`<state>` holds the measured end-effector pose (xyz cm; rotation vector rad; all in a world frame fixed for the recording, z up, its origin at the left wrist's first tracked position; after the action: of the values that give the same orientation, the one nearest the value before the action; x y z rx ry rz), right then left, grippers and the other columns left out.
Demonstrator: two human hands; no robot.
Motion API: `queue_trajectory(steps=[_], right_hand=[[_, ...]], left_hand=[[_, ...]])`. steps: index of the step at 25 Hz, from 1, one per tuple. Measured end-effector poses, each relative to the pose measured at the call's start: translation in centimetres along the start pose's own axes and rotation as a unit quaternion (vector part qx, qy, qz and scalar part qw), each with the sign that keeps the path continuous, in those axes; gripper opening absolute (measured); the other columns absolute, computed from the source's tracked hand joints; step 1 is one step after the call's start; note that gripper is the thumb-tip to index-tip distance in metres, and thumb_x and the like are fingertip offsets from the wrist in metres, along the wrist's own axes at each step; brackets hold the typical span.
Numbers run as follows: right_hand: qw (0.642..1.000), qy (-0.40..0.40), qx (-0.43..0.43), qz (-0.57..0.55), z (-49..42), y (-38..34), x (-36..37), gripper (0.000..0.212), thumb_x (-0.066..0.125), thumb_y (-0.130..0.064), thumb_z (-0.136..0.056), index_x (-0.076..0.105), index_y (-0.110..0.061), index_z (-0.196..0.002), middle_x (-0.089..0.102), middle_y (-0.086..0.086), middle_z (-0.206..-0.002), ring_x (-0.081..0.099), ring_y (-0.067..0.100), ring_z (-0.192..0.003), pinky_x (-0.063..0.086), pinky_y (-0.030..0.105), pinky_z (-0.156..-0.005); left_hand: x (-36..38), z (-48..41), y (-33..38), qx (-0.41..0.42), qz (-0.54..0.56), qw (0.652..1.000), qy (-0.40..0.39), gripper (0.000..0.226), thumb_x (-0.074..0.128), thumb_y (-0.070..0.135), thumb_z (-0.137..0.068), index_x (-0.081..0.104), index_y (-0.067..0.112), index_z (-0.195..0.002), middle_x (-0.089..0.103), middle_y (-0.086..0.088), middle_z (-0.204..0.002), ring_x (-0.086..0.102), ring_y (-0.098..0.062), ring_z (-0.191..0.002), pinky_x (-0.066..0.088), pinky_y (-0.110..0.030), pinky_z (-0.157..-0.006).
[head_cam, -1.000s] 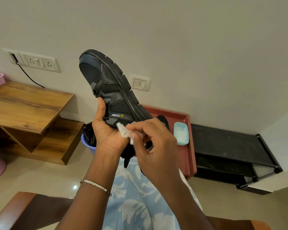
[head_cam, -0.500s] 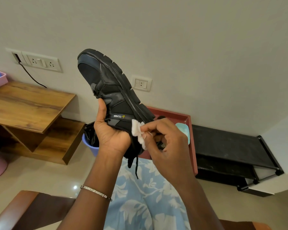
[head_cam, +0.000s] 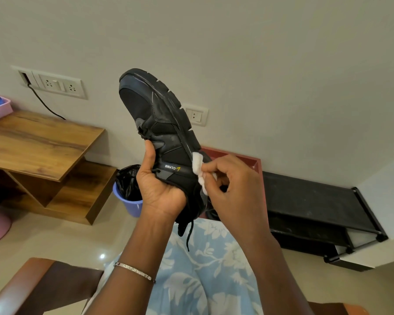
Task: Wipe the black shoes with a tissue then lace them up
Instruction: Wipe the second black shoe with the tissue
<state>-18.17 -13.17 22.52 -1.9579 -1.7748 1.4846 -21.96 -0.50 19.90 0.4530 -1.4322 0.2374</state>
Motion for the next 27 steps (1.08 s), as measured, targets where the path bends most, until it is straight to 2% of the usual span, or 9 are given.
queue_trajectory(steps=[2,4,9,12,14,17,20,23,27], right_hand=[[0.998,-0.045,0.033,0.026,0.4,0.1,-0.7,0.011,0.072,-0.008,-0.086,0.077,-0.016,-0.092,0.069,-0.007,-0.09,0.064,0.007,-0.08,0.057,0.032,-0.071],[0.997,-0.052,0.035,0.043,-0.4,0.0,-0.8,0.011,0.072,-0.008,-0.084,0.076,-0.017,-0.087,0.067,-0.007,-0.085,0.062,0.009,-0.076,0.056,0.037,-0.069],[0.998,0.062,0.016,-0.003,-3.3,-0.4,-0.2,0.007,0.068,-0.012,-0.09,0.071,-0.014,-0.096,0.068,-0.002,-0.091,0.065,0.011,-0.078,0.058,0.034,-0.067],[0.994,0.104,-0.008,-0.032,-3.4,-0.3,-0.3,0.009,0.066,-0.013,-0.093,0.07,-0.009,-0.101,0.068,0.0,-0.097,0.066,0.011,-0.085,0.058,0.026,-0.069],[0.997,0.061,-0.009,-0.05,-2.2,0.0,-0.6,0.005,0.066,-0.01,-0.092,0.069,-0.011,-0.097,0.067,-0.002,-0.093,0.065,0.011,-0.082,0.055,0.023,-0.068],[0.997,-0.058,0.037,-0.042,0.2,1.2,-1.4,0.008,0.071,-0.01,-0.088,0.067,-0.017,-0.089,0.064,-0.01,-0.085,0.063,0.01,-0.077,0.05,0.019,-0.065],[0.987,-0.139,0.077,-0.02,0.9,1.7,-2.2,0.012,0.076,-0.015,-0.086,0.067,-0.023,-0.088,0.064,-0.016,-0.081,0.064,0.006,-0.079,0.053,0.018,-0.067],[0.987,-0.098,0.102,-0.071,-0.5,1.7,-2.1,0.011,0.076,-0.012,-0.086,0.07,-0.021,-0.09,0.068,-0.013,-0.08,0.066,0.006,-0.077,0.06,0.028,-0.068],[0.987,0.034,0.101,-0.116,-2.8,1.1,-1.3,0.012,0.071,-0.01,-0.09,0.071,-0.017,-0.099,0.07,-0.01,-0.085,0.069,0.011,-0.078,0.062,0.038,-0.066]], left_hand=[[-0.4,-0.4,0.2,0.002,0.017,1.0,0.012,0.043,0.06,0.045,-0.086,0.081,0.009,-0.093,0.073,-0.011,-0.116,0.069,-0.028,-0.109,0.048,-0.05,-0.103],[-0.4,-0.5,0.0,-0.007,0.01,1.0,0.016,0.042,0.059,0.045,-0.089,0.081,0.009,-0.096,0.073,-0.012,-0.116,0.07,-0.029,-0.107,0.048,-0.051,-0.102],[1.2,0.8,-1.1,-0.081,-0.021,0.996,0.009,0.042,0.057,0.038,-0.095,0.079,0.003,-0.099,0.074,-0.017,-0.11,0.074,-0.031,-0.097,0.057,-0.049,-0.089],[1.7,1.1,-1.1,-0.089,-0.031,0.995,0.004,0.038,0.058,0.035,-0.093,0.079,0.004,-0.101,0.073,-0.016,-0.114,0.07,-0.029,-0.108,0.052,-0.049,-0.098],[1.9,1.4,-0.7,-0.083,-0.044,0.996,0.011,0.039,0.056,0.037,-0.095,0.08,0.006,-0.098,0.074,-0.015,-0.111,0.07,-0.026,-0.108,0.052,-0.049,-0.098],[1.9,1.5,-0.3,-0.063,-0.076,0.995,0.031,0.047,0.05,0.039,-0.098,0.082,0.01,-0.082,0.077,-0.011,-0.09,0.075,-0.024,-0.085,0.056,-0.042,-0.09],[1.5,1.1,-0.1,-0.064,-0.058,0.994,0.06,0.035,0.057,0.035,-0.096,0.082,0.01,-0.092,0.076,-0.012,-0.105,0.071,-0.025,-0.106,0.048,-0.048,-0.103],[1.5,1.0,-0.3,-0.096,-0.064,0.992,0.052,0.039,0.056,0.036,-0.097,0.079,0.006,-0.099,0.074,-0.015,-0.11,0.072,-0.03,-0.101,0.048,-0.05,-0.101],[1.4,1.2,-0.9,-0.136,-0.05,0.989,0.007,0.042,0.056,0.022,-0.093,0.065,0.003,-0.129,0.061,-0.02,-0.135,0.058,-0.03,-0.126,0.038,-0.047,-0.114]])
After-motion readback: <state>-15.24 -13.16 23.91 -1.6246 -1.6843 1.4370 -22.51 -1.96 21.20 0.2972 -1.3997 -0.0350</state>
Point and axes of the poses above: each hand's wrist, its own z-axis away from the middle knuckle, its own x-axis out of the palm, y = z × x, the point moved 1 cm from there along -z, towards the middle knuckle
